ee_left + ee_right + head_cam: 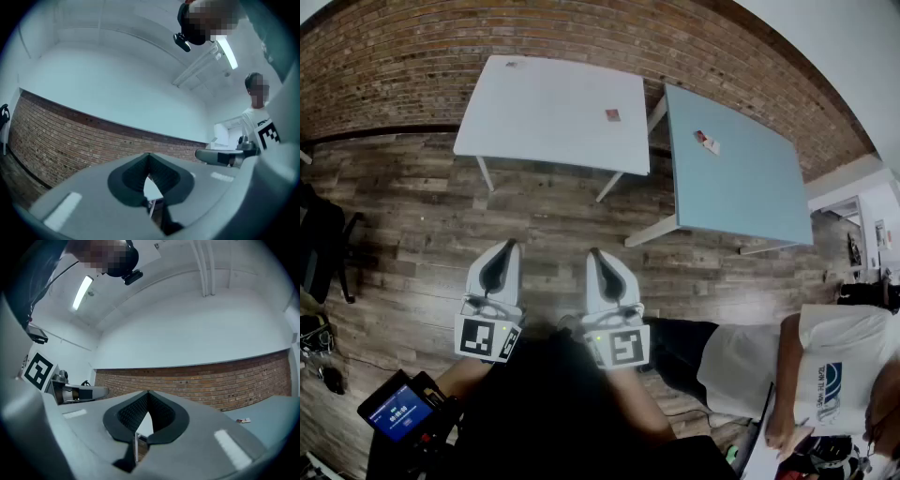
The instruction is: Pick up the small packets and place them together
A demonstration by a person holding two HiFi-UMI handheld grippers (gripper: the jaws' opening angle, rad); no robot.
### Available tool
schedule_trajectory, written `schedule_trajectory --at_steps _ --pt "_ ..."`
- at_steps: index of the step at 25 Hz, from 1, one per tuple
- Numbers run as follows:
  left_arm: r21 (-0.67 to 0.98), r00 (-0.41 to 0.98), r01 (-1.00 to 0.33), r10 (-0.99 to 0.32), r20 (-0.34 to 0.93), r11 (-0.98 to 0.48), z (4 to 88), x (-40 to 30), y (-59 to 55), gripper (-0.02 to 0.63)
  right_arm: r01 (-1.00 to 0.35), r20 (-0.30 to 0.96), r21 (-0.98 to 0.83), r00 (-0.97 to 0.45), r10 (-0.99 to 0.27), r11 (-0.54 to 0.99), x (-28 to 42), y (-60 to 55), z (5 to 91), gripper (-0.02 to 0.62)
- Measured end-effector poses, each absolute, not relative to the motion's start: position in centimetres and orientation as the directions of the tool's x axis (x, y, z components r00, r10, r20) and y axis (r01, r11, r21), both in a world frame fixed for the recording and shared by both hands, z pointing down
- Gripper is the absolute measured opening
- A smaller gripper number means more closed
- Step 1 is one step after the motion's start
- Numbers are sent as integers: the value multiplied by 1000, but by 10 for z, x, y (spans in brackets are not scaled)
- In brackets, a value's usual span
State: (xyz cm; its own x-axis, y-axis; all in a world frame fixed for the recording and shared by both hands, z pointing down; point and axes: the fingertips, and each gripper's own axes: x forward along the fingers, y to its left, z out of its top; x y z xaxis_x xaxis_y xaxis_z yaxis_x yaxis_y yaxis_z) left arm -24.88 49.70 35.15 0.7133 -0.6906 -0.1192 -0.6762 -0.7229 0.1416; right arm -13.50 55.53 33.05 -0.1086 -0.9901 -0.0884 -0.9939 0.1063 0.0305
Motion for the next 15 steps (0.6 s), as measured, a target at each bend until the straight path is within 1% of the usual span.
schedule_trajectory --at_steps 15 --pt "141 691 -699 -713 -118 -701 347 -256 488 0 -998 -62 -7 -69 -996 70 -115 556 332 2"
